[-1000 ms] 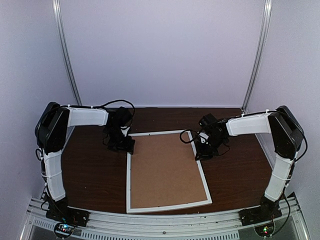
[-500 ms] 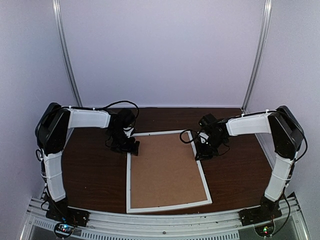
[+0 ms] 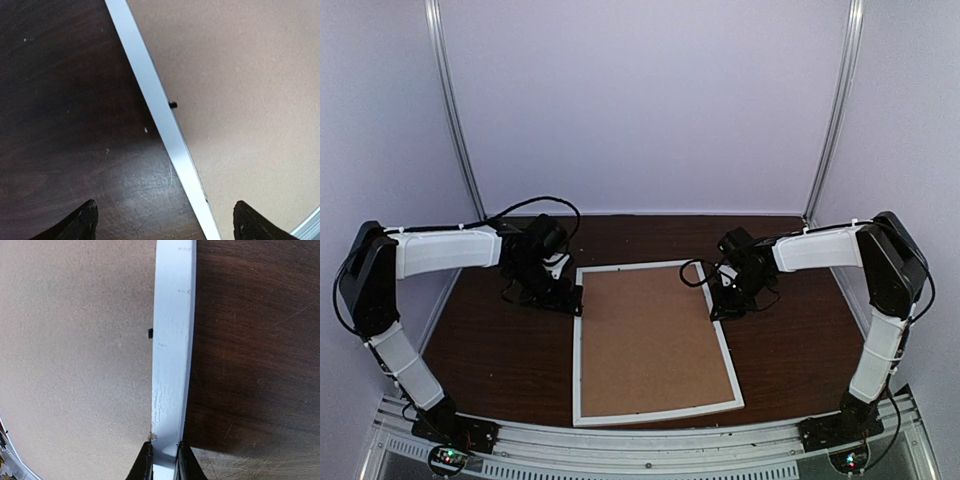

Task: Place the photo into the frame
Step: Press the fastener onto the backboard.

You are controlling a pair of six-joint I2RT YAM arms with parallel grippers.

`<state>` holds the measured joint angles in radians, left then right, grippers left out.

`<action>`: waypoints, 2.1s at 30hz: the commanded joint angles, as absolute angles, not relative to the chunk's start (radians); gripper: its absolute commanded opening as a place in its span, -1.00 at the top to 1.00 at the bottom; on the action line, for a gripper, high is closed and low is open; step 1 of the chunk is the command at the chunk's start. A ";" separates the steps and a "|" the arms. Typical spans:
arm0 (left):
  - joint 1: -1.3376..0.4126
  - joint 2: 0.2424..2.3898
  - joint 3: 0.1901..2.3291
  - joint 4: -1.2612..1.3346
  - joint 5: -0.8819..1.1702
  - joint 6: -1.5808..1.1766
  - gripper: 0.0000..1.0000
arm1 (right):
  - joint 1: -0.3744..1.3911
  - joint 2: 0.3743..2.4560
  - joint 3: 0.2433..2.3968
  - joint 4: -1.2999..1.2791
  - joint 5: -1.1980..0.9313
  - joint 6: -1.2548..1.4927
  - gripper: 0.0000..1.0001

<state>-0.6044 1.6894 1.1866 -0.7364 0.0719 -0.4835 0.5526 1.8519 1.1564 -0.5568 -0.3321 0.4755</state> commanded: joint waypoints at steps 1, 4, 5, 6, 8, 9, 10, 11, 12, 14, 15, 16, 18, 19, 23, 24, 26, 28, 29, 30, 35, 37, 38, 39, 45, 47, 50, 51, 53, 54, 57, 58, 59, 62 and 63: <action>-0.636 1.666 1.122 -0.749 0.075 -0.527 -0.89 | 0.558 1.868 1.137 -0.513 -0.310 0.491 0.90; -0.656 1.682 1.103 -0.749 0.064 -0.547 -0.89 | 0.558 1.869 1.138 -0.514 -0.313 0.491 0.90; -0.661 1.685 1.097 -0.749 0.056 -0.553 -0.89 | 0.558 1.866 1.136 -0.514 -0.312 0.492 0.90; -0.665 1.687 1.092 -0.749 0.052 -0.561 -0.89 | 0.558 1.865 1.134 -0.513 -0.312 0.492 0.90; -0.670 1.689 1.083 -0.749 0.045 -0.572 -0.89 | 0.558 1.860 1.130 -0.512 -0.312 0.494 0.90; -0.670 1.690 1.079 -0.749 0.040 -0.576 -0.89 | 0.558 1.859 1.128 -0.512 -0.311 0.493 0.90; -0.670 1.692 1.077 -0.749 0.036 -0.578 -0.89 | 0.558 1.859 1.127 -0.512 -0.311 0.493 0.90; -0.670 1.697 1.077 -0.749 0.033 -0.577 -0.89 | 0.558 1.858 1.126 -0.511 -0.311 0.494 0.90; -0.670 1.703 1.078 -0.749 0.032 -0.576 -0.89 | 0.558 1.858 1.126 -0.512 -0.312 0.494 0.90; -0.670 1.716 1.080 -0.750 0.032 -0.576 -0.89 | 0.558 1.857 1.126 -0.512 -0.312 0.494 0.90; -0.670 1.723 1.080 -0.750 0.031 -0.577 -0.88 | 0.558 1.856 1.126 -0.514 -0.312 0.494 0.90; -0.670 1.729 1.083 -0.754 0.024 -0.577 -0.89 | 0.558 1.856 1.126 -0.514 -0.311 0.493 0.90; -0.670 1.736 1.087 -0.764 0.015 -0.575 -0.89 | 0.558 1.856 1.127 -0.515 -0.311 0.492 0.90; -0.670 1.739 1.090 -0.764 -0.014 -0.574 -0.89 | 0.558 1.857 1.127 -0.514 -0.313 0.493 0.90; -0.670 1.763 1.103 -0.771 -0.025 -0.569 -0.89 | 0.558 1.861 1.131 -0.516 -0.316 0.492 0.90; -0.670 1.769 1.105 -0.771 -0.028 -0.570 -0.89 | 0.558 1.861 1.131 -0.516 -0.315 0.491 0.90; -0.670 1.776 1.109 -0.770 -0.030 -0.570 -0.89 | 0.558 1.861 1.133 -0.517 -0.315 0.492 0.90; -0.670 1.787 1.115 -0.770 -0.024 -0.568 -0.89 | 0.558 1.861 1.136 -0.520 -0.315 0.492 0.90; -0.670 1.792 1.116 -0.769 -0.020 -0.568 -0.89 | 0.558 1.861 1.137 -0.521 -0.314 0.489 0.90; -0.670 1.796 1.117 -0.766 -0.015 -0.567 -0.89 | 0.558 1.861 1.137 -0.522 -0.313 0.489 0.90; -0.677 1.803 1.121 -0.756 0.000 -0.568 -0.88 | 0.558 1.860 1.130 -0.518 -0.314 0.491 0.90; -0.686 1.804 1.121 -0.755 0.000 -0.571 -0.88 | 0.558 1.861 1.129 -0.516 -0.314 0.492 0.90; -0.689 1.809 1.120 -0.752 0.000 -0.572 -0.88 | 0.558 1.862 1.130 -0.516 -0.315 0.492 0.90; -0.692 1.812 1.120 -0.750 0.015 -0.574 -0.88 | 0.558 1.863 1.130 -0.515 -0.315 0.492 0.90; -0.717 1.835 1.123 -0.738 0.040 -0.586 -0.87 | 0.558 1.864 1.134 -0.518 -0.316 0.488 0.91; -0.721 1.840 1.126 -0.737 0.044 -0.590 -0.88 | 0.558 1.865 1.134 -0.518 -0.317 0.489 0.91; -0.723 1.843 1.135 -0.737 0.047 -0.588 -0.88 | 0.558 1.868 1.134 -0.515 -0.319 0.489 0.91; -0.725 1.838 1.140 -0.737 0.048 -0.586 -0.88 | 0.558 1.870 1.134 -0.516 -0.319 0.489 0.91; -0.727 1.822 1.151 -0.733 0.045 -0.578 -0.87 | 0.558 1.870 1.135 -0.515 -0.320 0.487 0.91; -0.729 1.809 1.156 -0.727 0.044 -0.575 -0.87 | 0.558 1.869 1.136 -0.516 -0.319 0.486 0.91; -0.730 1.768 1.160 -0.715 0.046 -0.574 -0.88 | 0.558 1.869 1.136 -0.515 -0.319 0.486 0.91; -0.730 1.754 1.161 -0.715 0.045 -0.574 -0.88 | 0.558 1.868 1.135 -0.514 -0.318 0.488 0.91; -0.730 1.742 1.160 -0.716 0.044 -0.572 -0.88 | 0.558 1.868 1.134 -0.513 -0.319 0.489 0.91; -0.730 1.710 1.147 -0.738 0.040 -0.570 -0.88 | 0.558 1.867 1.128 -0.510 -0.320 0.490 0.90; -0.730 1.699 1.138 -0.750 0.040 -0.568 -0.89 | 0.557 1.867 1.126 -0.508 -0.320 0.491 0.90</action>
